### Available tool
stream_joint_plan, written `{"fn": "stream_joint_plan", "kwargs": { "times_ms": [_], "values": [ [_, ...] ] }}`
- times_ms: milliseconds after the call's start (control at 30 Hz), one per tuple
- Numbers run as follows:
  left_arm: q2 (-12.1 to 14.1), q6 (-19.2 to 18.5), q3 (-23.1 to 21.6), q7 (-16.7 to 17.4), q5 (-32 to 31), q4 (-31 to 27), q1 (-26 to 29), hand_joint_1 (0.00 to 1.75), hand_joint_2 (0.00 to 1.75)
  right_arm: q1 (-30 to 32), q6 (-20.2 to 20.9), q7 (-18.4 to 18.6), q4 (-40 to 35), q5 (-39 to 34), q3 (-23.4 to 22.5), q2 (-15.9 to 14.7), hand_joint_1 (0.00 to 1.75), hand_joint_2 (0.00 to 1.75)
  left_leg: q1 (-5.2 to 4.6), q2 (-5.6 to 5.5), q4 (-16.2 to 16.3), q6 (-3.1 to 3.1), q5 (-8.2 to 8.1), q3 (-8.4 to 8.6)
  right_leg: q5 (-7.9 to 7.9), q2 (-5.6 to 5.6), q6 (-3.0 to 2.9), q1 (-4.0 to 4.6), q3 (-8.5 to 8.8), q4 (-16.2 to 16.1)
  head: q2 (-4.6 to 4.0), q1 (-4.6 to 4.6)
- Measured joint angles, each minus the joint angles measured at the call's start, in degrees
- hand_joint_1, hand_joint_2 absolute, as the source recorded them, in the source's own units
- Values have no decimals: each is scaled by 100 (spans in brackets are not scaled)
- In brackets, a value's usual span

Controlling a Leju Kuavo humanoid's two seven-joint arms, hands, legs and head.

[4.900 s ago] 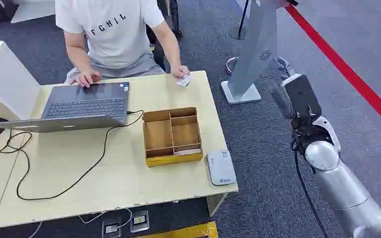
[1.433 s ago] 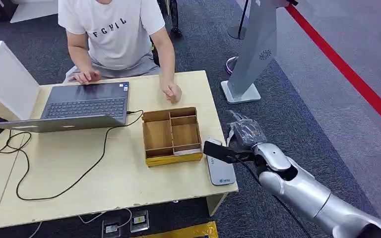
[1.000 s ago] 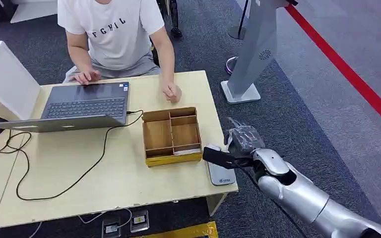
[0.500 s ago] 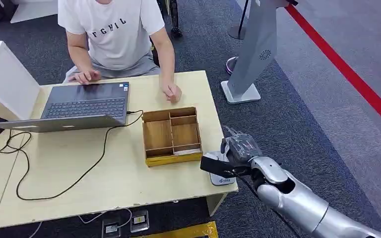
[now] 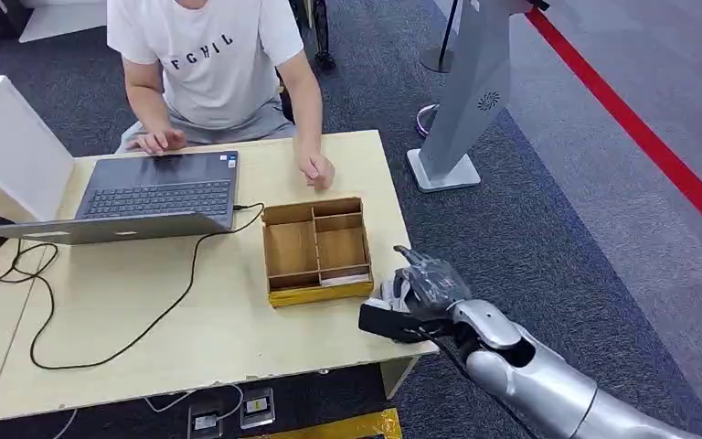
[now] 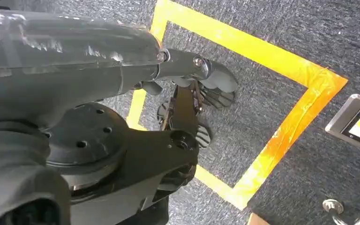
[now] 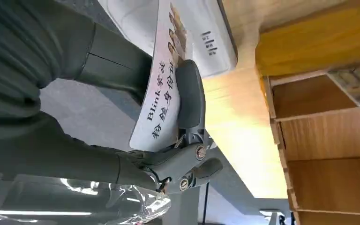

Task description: Pass the card to the sensor for recognition and then transmit it.

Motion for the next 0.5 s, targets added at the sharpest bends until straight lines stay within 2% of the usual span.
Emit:
{"fn": "stream_joint_plan", "kwargs": {
  "times_ms": [500],
  "values": [
    [0,7,0,0,0,0,0,0,0,98,-50,-7,170,-149,2,37,175,175,0,0,0,0,0,0,0,0,0,0,0,0,0,0]
  ]
}}
